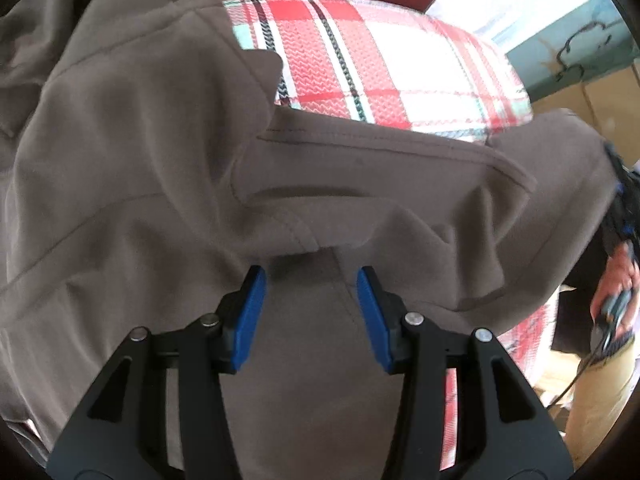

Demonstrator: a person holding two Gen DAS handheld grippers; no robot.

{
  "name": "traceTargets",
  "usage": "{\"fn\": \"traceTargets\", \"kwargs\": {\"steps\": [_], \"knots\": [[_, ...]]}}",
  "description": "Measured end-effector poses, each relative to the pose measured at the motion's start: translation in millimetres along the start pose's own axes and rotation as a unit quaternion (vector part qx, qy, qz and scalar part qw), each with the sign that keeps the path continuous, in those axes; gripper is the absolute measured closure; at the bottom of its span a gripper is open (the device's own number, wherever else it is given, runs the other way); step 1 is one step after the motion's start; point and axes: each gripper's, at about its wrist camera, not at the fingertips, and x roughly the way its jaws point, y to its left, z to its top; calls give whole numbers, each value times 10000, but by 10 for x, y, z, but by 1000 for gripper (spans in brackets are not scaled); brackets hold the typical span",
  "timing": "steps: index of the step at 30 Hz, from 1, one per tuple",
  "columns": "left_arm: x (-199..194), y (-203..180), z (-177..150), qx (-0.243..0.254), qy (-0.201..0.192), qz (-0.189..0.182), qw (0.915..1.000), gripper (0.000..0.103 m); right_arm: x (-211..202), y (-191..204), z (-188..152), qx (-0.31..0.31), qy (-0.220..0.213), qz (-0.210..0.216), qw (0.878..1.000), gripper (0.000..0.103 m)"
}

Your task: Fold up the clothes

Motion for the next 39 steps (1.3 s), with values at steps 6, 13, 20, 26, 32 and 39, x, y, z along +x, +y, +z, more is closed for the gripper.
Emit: {"fn": "traceTargets", "kwargs": {"steps": [6, 13, 20, 26, 32, 39], "knots": [[-311, 97, -135, -95, -271, -580, 9979, 53, -165, 1503, -390, -2343, 167, -57, 9720, 97], [-667, 666, -444, -345, -682, -943, 9926, 53, 297, 2887, -1681, -4863, 781, -327, 8697, 97], [-927, 1736, -913, -1138, -945, -666, 9868, 53, 1116, 3268, -3545, -6285, 1754, -314, 7571, 97], [-858, 2402, -1251, -1692, -828, -433, 9811, 53, 1628, 2993, -4424, -6405, 2523, -626, 7226, 97], [-710, 2465, -1360, -1645, -613, -595, 9827, 53, 1748, 2752, -4657, -6284, 2911, -1017, 7141, 95], [-755, 2192, -1355, -1161, -500, -769, 9890, 53, 1701, 2513, -4560, -5460, 3569, -1233, 7479, 78]]}}
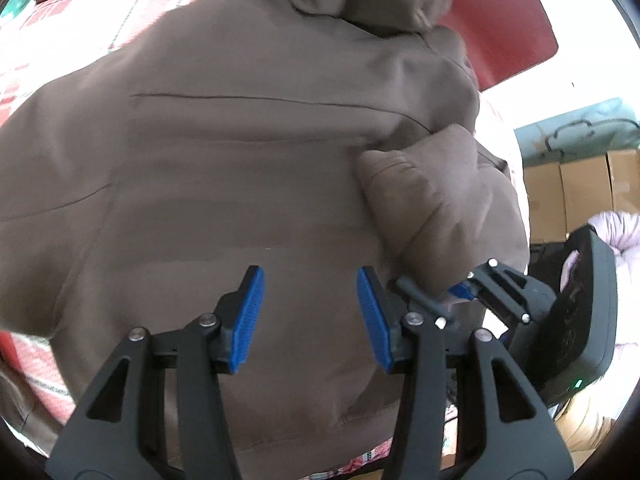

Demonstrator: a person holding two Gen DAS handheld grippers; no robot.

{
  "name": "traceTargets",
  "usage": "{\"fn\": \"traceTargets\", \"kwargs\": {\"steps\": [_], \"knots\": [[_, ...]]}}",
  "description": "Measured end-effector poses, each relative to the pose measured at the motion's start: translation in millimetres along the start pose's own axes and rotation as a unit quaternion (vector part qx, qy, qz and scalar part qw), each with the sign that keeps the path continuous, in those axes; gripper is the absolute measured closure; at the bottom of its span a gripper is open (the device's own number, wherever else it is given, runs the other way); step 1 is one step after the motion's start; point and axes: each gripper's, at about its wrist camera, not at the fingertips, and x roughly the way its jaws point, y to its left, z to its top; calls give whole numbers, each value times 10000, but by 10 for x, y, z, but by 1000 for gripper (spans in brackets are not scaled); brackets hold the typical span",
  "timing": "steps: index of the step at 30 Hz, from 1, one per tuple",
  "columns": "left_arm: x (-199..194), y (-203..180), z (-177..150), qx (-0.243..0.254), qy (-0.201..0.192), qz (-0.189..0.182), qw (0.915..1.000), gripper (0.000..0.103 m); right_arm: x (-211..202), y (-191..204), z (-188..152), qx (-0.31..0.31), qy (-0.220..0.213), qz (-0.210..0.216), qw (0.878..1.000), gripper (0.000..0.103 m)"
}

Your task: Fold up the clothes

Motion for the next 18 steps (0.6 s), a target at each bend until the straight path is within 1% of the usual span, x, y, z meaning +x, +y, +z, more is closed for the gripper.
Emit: {"fn": "traceTargets", "kwargs": {"steps": [1, 2, 3, 4, 5, 6, 7, 8, 10, 11, 14, 16, 18], "knots": [[8, -22, 5, 27, 9, -20, 10000, 53, -29, -72, -26, 226, 16, 138, 9996, 74], [19, -38, 9, 41, 21, -42, 10000, 53, -59, -144, -53, 452, 32, 275, 9986, 61], [17, -36, 5, 45, 33, -57, 10000, 53, -88, -217, -79, 677, 48, 412, 9968, 55], [15, -32, 2, 46, 41, -65, 10000, 53, -142, -316, -121, 1005, -10, 599, 9931, 52], [13, -34, 0, 41, 38, -72, 10000, 53, -196, -417, -164, 1334, -71, 786, 9879, 52], [6, -34, -2, 32, 29, -81, 10000, 53, -249, -518, -206, 1662, -131, 971, 9812, 51], [0, -32, -5, 20, 21, -94, 10000, 53, -237, -633, -239, 2031, -198, 1076, 9730, 48], [3, -35, -4, 8, 14, -101, 9999, 53, -223, -749, -271, 2397, -265, 1177, 9633, 41], [-27, -9, -23, -10, 2, -73, 10000, 53, -195, -980, -335, 3119, -397, 1373, 9393, 37], [-51, 7, -38, -16, -5, -55, 10000, 53, -182, -1096, -367, 3473, -462, 1467, 9251, 37], [-117, 44, -78, -19, -32, -10, 10000, 53, 48, -1294, -459, 4223, -529, 1667, 8894, 37], [-164, 75, -106, -14, -50, 26, 10000, 53, 172, -1356, -494, 4602, -725, 1977, 8625, 38], [-198, 120, -130, -58, -65, 53, 9999, 53, 218, -1368, -471, 4767, -934, 2197, 8460, 64]]}}
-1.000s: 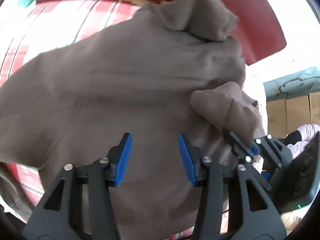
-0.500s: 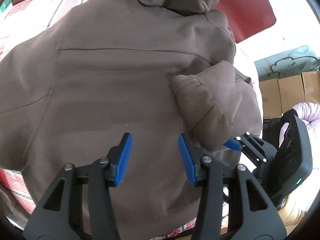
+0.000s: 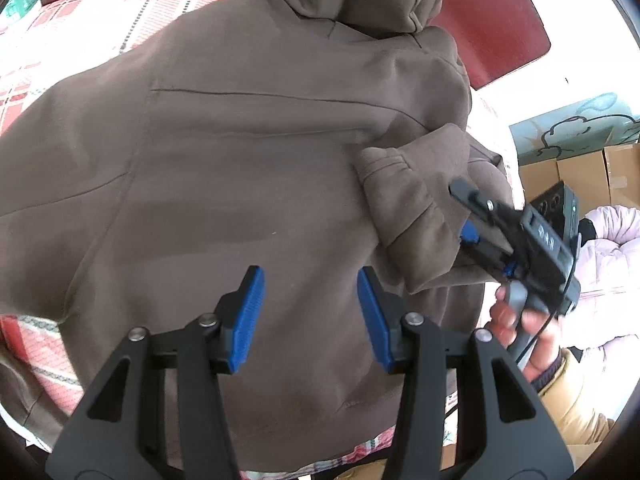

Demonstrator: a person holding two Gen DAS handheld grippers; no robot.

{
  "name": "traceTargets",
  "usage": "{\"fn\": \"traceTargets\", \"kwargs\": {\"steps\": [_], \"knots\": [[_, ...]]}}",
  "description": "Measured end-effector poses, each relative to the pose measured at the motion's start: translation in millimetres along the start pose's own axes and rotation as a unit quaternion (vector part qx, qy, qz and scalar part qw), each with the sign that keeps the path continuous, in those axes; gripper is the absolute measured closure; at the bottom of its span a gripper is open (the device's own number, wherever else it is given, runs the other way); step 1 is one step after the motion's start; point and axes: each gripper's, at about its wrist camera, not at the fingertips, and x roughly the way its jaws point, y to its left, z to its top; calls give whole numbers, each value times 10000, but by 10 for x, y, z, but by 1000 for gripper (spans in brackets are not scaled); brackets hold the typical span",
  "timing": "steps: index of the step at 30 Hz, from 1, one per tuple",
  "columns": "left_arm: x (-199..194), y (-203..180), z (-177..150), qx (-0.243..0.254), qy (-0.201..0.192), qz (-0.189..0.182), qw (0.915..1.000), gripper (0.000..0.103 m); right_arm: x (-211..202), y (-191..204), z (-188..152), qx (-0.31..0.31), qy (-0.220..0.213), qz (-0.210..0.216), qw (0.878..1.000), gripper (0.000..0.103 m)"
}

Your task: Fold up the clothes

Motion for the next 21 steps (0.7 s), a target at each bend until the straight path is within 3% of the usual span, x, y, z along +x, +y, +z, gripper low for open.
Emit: {"fn": "traceTargets", "kwargs": {"steps": [1, 2, 5, 8, 11, 14, 16, 21], "knots": [[-12, 23, -8, -31, -5, 6, 10000, 53, 12, 40, 7, 4, -12, 13, 10000, 87], [-22, 40, -13, -59, -15, 4, 10000, 53, 24, 82, 13, 6, -22, 23, 10000, 92], [-58, 86, -25, -134, -66, -38, 9999, 53, -93, 488, 17, -821, -212, -245, 9961, 95], [-100, 138, -37, -217, -130, -127, 9996, 53, -248, 1029, -30, -1878, -422, -592, 9795, 95], [-142, 188, -49, -294, -195, -222, 9991, 53, -333, 1522, -168, -2822, -719, -967, 9518, 95], [-210, 261, -63, -380, -277, -321, 9984, 53, -340, 1962, -371, -3716, -952, -1389, 9130, 95], [-265, 327, -77, -455, -336, -388, 9976, 53, -187, 2187, -569, -4264, -932, -1592, 8855, 95], [-388, 620, -125, -764, -496, -420, 9950, 47, 304, 2352, -1027, -4994, -416, -1754, 8474, 95]]}}
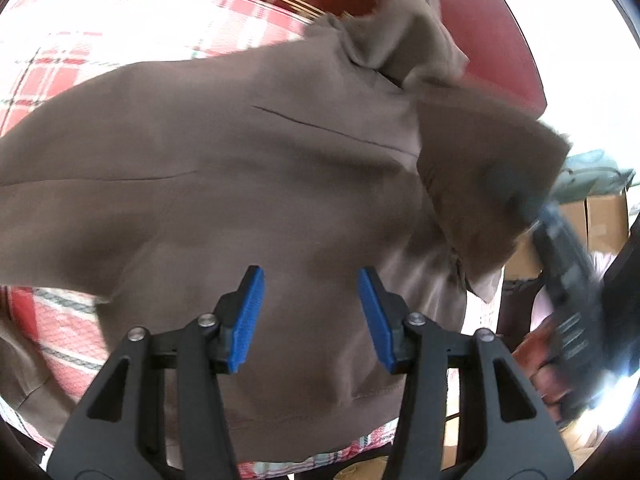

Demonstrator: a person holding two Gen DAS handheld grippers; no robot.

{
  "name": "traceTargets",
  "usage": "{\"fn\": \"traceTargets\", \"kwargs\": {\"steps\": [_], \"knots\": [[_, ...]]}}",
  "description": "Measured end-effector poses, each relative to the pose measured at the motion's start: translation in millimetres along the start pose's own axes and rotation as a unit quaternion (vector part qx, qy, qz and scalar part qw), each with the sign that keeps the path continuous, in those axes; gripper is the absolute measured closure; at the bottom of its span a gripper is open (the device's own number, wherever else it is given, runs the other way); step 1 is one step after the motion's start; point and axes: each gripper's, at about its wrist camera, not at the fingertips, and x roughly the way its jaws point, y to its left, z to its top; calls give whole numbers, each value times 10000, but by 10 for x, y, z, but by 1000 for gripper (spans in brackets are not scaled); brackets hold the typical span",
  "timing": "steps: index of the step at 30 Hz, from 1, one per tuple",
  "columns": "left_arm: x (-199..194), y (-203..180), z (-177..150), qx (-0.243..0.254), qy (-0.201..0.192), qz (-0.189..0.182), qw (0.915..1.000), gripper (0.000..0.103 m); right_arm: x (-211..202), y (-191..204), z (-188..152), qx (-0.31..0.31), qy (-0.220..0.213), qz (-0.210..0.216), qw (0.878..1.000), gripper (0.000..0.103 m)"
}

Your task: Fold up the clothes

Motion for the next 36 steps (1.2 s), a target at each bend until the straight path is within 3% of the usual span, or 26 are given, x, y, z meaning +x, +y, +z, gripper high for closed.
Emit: {"fn": "traceTargets", "kwargs": {"steps": [6, 10, 12, 15, 17, 18, 20, 23, 26, 30, 31, 36], "knots": [[29, 368, -18, -452, 130, 29, 9989, 47, 632, 230, -478, -205, 968, 252, 9948, 94], [157, 382, 4, -552, 376, -284, 9974, 47, 658, 206, -554, -23, 987, 285, 9947, 94], [225, 342, 41, -608, 435, -637, 9952, 44, 605, 207, -550, -28, 907, 263, 9955, 93], [312, 302, 105, -730, 470, -861, 9925, 41, 576, 236, -560, -173, 979, 299, 9946, 89], [399, 287, 130, -765, 582, -934, 9910, 40, 559, 228, -604, -150, 1090, 454, 9929, 80], [457, 284, 130, -771, 689, -943, 9902, 39, 522, 183, -626, -36, 1106, 566, 9922, 79], [579, 287, 118, -827, 896, -956, 9879, 39, 446, 90, -673, 194, 1135, 792, 9902, 63], [667, 347, 113, -1064, 1014, -1214, 9817, 39, 277, -198, -759, 751, 1177, 1056, 9845, 60], [628, 434, 118, -1263, 903, -1447, 9772, 39, 147, -588, -813, 1063, 1272, 930, 9818, 60], [478, 546, 103, -1367, 701, -1426, 9778, 27, 101, -972, -693, 913, 1249, 689, 9856, 52], [464, 561, 93, -1394, 691, -1395, 9779, 27, 129, -1035, -643, 880, 1261, 732, 9854, 48], [540, 421, 81, -1381, 780, -1457, 9765, 27, 442, -1139, -448, 234, 1595, 945, 9824, 47]]}}
